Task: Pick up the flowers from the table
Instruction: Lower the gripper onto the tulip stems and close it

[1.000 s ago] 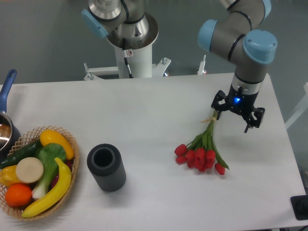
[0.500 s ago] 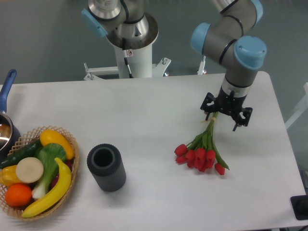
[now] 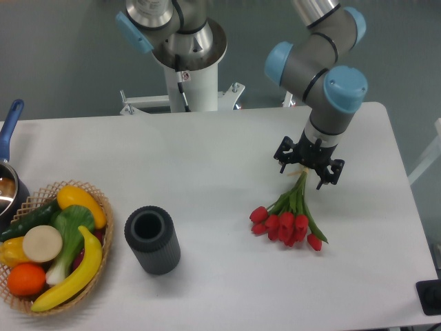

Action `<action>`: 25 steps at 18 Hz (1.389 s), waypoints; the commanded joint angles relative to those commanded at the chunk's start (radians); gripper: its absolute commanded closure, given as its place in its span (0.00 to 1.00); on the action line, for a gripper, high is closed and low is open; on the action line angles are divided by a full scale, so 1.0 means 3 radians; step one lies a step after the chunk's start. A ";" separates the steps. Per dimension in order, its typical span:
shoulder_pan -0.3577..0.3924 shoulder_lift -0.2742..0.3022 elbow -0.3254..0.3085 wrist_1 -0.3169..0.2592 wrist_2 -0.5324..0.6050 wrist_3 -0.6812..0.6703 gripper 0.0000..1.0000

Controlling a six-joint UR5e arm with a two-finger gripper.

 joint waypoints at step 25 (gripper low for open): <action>-0.0041 -0.0322 0.0097 0.0184 -0.0005 -0.0102 0.05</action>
